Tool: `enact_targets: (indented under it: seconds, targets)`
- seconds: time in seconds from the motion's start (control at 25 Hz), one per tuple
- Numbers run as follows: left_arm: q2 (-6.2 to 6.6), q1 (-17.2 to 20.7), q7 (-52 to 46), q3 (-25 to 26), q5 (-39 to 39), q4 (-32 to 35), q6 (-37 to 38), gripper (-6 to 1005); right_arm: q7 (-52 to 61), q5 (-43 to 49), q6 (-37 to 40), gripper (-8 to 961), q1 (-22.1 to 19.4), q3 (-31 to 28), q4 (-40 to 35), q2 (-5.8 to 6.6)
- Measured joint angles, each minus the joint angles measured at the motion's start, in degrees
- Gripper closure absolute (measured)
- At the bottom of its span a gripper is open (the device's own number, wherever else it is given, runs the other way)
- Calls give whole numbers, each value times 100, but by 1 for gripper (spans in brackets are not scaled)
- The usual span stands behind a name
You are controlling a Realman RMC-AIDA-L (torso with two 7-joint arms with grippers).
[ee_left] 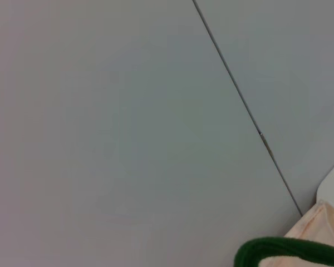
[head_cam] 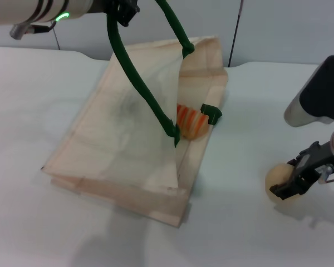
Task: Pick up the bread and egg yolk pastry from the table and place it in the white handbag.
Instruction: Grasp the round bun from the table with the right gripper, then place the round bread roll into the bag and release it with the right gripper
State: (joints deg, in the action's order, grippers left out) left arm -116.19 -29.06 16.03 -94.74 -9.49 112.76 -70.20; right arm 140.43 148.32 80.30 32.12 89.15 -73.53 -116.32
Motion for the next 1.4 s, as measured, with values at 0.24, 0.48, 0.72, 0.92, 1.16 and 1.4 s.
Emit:
enact_targets:
  seconds: [0.24,0.48,0.72,0.92,1.16,1.4]
  targets:
    - [7,5,-13,1,0,0,8,828,15,6,-14,219,51,-58,114,5]
    - [9,23,-19,9,0,9,23,826,17,-9,-33,266,114,-64,108,4]
    - [9,29,-21,9,0,17,67,824,5,-124,-210,273,296,-32,-35,-19]
    - [7,4,-21,3,-29,12,104,822,-96,-607,-492,280,589,25,-38,-2]
    - [1,-93,-21,-56,-49,17,125,820,-253,-970,-1056,287,870,282,111,-4]
    - [-7,-142,-21,-158,-116,25,130,818,-445,-1530,-1848,288,1280,557,841,-11]
